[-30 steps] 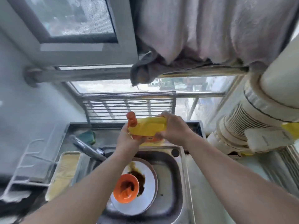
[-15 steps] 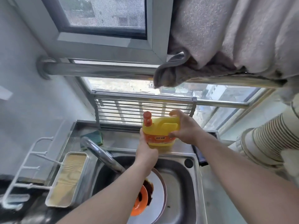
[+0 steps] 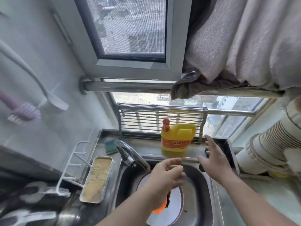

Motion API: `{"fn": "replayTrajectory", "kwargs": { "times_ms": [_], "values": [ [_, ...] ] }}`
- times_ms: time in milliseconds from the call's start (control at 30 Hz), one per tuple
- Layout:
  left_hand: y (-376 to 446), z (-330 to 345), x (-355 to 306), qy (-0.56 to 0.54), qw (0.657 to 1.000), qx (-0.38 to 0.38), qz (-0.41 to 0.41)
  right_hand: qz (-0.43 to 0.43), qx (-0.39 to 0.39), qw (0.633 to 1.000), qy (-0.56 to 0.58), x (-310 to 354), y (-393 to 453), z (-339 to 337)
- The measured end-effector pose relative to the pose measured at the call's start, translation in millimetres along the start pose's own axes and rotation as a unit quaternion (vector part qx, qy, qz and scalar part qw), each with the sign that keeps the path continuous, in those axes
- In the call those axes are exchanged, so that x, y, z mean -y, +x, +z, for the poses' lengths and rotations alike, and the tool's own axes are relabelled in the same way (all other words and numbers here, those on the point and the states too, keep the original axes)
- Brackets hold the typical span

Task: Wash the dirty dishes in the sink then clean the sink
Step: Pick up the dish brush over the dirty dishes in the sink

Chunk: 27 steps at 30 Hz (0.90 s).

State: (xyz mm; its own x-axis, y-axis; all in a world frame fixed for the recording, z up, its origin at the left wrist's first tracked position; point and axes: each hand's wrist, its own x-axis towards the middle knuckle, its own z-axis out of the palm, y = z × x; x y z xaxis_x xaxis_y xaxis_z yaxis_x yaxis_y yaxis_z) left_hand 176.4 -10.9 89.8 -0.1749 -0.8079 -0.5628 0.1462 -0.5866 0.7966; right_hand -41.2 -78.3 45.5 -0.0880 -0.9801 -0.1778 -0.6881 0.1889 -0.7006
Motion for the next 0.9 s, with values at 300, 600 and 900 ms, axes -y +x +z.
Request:
{"fn": "replayTrajectory", "kwargs": {
  "times_ms": [300,600,900],
  "values": [
    [-65.7,-114.9,-96.2,-0.041,0.983,-0.082,0.16,-0.133,-0.026,0.99,0.036,151.3,-25.2,18.3],
    [-103.9,-190.2,-130.8,-0.191,0.935,-0.206,0.217,-0.345,0.063,0.936,0.028,414.1,-20.1,71.1],
    [-116.4,-210.6,-137.5,-0.304,0.915,-0.182,0.192,-0.322,0.06,0.941,0.084,525.8,2.8,120.0]
  ]
}}
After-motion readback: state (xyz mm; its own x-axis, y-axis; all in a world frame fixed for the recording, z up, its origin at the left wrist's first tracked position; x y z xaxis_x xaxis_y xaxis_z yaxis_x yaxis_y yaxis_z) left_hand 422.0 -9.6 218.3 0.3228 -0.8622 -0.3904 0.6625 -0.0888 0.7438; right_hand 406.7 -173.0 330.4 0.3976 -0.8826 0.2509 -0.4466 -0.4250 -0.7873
